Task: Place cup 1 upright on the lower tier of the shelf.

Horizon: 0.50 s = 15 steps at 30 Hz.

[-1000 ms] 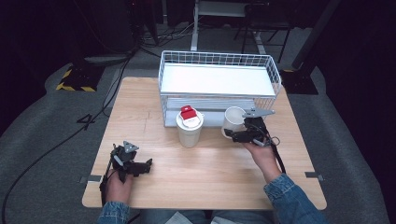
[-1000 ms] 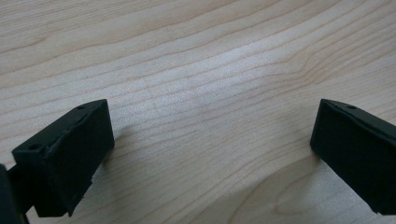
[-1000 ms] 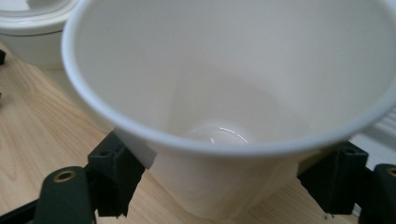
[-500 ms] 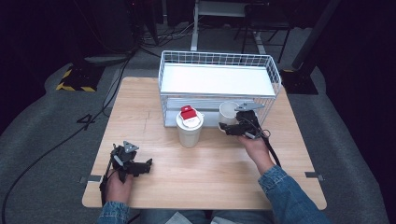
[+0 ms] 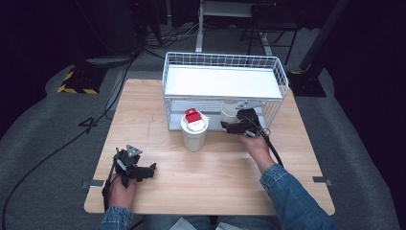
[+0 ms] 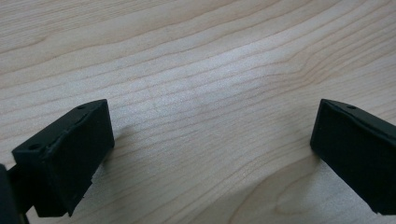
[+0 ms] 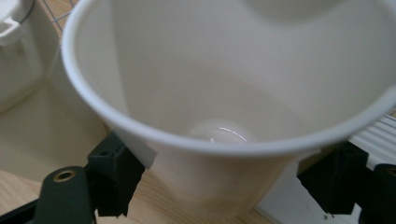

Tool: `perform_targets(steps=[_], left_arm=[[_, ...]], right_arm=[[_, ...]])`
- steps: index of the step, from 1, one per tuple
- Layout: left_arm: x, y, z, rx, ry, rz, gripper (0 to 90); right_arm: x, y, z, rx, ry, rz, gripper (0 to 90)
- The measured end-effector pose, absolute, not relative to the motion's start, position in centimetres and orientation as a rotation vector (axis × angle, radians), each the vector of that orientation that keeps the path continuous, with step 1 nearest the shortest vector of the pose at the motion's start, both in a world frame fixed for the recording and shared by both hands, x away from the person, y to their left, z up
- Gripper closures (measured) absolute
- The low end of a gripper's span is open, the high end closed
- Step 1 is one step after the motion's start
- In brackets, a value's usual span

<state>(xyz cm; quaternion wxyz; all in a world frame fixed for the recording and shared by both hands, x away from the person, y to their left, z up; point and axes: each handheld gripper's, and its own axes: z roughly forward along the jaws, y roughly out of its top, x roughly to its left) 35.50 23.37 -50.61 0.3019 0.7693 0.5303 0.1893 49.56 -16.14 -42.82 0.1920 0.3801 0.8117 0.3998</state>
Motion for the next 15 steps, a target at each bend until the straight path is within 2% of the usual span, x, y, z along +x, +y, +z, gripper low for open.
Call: perform_targets(steps=[15], left_arm=[[35.5, 23.4, -50.6, 2.042, 1.407, 0.501, 0.1]], right_arm=[[51.1, -14.9, -44.5, 1.071, 2.269, 1.098, 23.1]])
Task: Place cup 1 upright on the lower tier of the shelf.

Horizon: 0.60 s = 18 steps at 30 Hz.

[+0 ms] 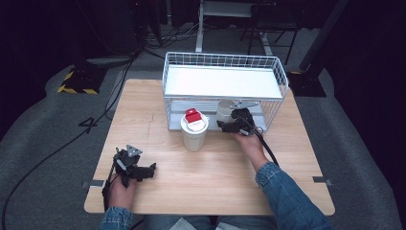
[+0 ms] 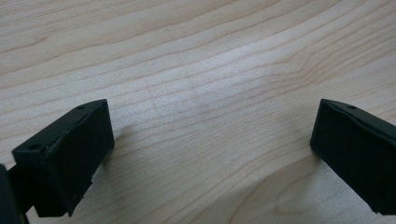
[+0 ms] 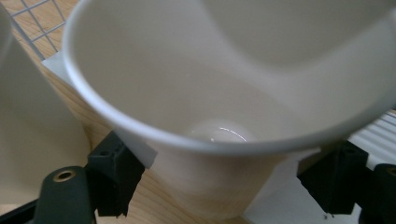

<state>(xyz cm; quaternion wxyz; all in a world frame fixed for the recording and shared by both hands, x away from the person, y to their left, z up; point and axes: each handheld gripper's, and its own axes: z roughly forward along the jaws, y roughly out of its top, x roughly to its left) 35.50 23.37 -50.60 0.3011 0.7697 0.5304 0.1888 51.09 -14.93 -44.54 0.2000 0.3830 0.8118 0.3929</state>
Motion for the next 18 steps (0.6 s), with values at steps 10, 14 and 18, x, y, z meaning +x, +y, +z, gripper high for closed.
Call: perform_targets(steps=[10, 14, 18], left_arm=[[35.5, 23.4, -50.6, 2.041, 1.406, 0.503, 0.1], [35.5, 23.4, -50.6, 2.04, 1.406, 0.502, 0.1], [35.5, 23.4, -50.6, 2.041, 1.406, 0.502, 0.1]], right_arm=[[52.0, -14.8, -45.5, 1.079, 2.247, 1.085, 23.1], [52.3, -14.6, -45.7, 1.081, 2.241, 1.089, 23.1], [52.6, -14.6, -45.8, 1.08, 2.227, 1.097, 23.1]])
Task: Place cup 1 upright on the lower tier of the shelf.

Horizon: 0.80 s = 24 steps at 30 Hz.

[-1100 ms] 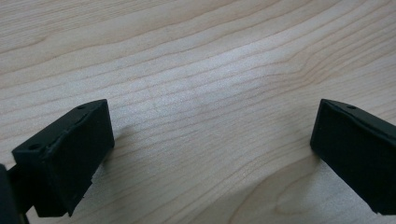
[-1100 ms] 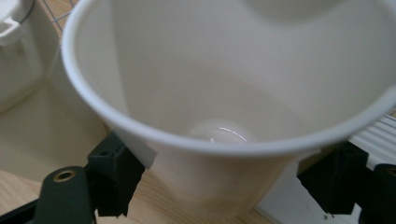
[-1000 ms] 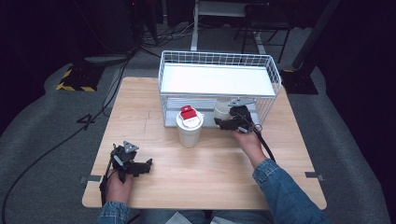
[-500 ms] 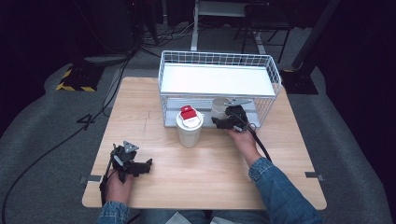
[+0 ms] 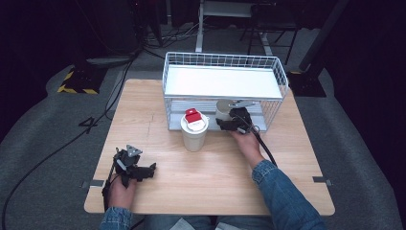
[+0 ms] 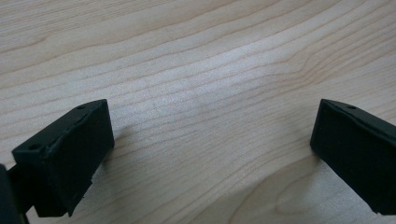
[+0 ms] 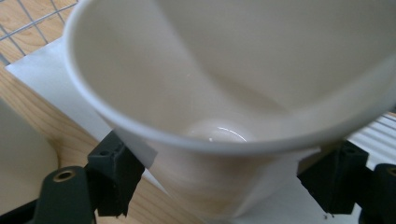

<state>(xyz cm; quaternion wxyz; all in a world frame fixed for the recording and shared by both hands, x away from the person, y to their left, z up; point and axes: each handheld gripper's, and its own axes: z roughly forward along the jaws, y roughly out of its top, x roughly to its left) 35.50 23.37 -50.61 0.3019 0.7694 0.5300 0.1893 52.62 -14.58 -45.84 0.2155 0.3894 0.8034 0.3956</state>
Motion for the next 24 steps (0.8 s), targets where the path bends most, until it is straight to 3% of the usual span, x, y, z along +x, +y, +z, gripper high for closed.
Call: perform_targets(steps=[24], left_arm=[[35.47, 23.37, -50.61, 2.043, 1.405, 0.502, 0.0]], right_arm=[[53.63, -14.55, -46.65, 1.126, 2.213, 1.11, 22.3]])
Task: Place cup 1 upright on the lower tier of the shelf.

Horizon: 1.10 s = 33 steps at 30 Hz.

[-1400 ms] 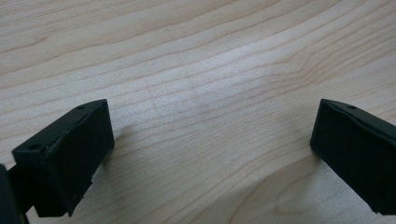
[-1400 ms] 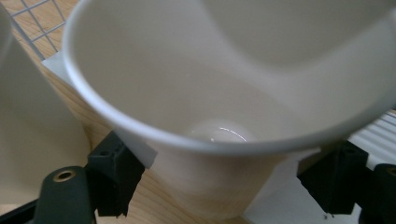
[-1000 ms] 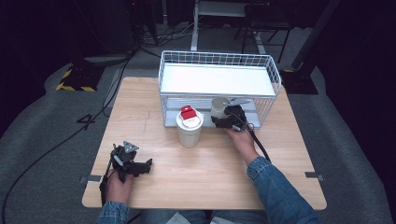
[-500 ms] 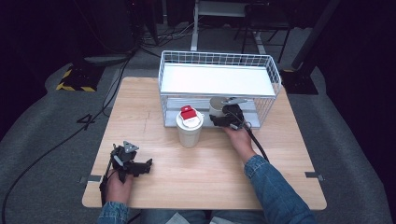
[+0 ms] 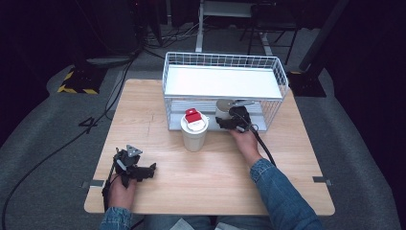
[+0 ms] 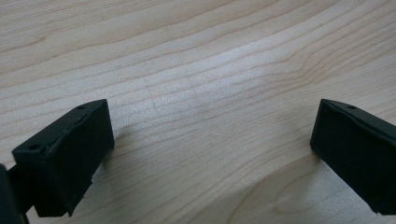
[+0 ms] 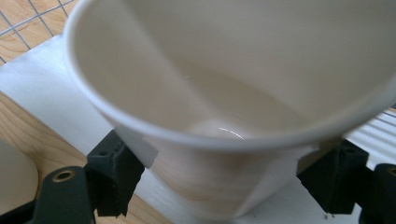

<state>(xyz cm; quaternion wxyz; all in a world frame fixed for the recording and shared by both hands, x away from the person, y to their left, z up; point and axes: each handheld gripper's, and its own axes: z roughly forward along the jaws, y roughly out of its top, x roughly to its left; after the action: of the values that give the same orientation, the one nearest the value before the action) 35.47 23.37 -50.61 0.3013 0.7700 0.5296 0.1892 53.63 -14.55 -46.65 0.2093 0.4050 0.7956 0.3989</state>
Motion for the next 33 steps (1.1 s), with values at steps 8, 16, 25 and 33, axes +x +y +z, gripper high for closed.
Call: perform_targets(steps=[8, 16, 25, 33], left_arm=[[35.5, 23.4, -50.6, 2.043, 1.405, 0.502, 0.1], [35.5, 23.4, -50.6, 2.042, 1.404, 0.503, 0.1], [35.5, 23.4, -50.6, 2.044, 1.402, 0.5, 0.1], [35.5, 23.3, -50.6, 2.045, 1.401, 0.501, 0.1]], right_arm=[[53.8, -14.8, -46.6, 1.162, 2.189, 1.111, 14.5], [53.2, -15.2, -46.2, 1.144, 2.187, 1.12, 11.2], [51.7, -15.8, -45.6, 1.098, 2.199, 1.139, 0.7], [49.7, -17.1, -44.2, 1.055, 2.211, 1.168, 0.4]])
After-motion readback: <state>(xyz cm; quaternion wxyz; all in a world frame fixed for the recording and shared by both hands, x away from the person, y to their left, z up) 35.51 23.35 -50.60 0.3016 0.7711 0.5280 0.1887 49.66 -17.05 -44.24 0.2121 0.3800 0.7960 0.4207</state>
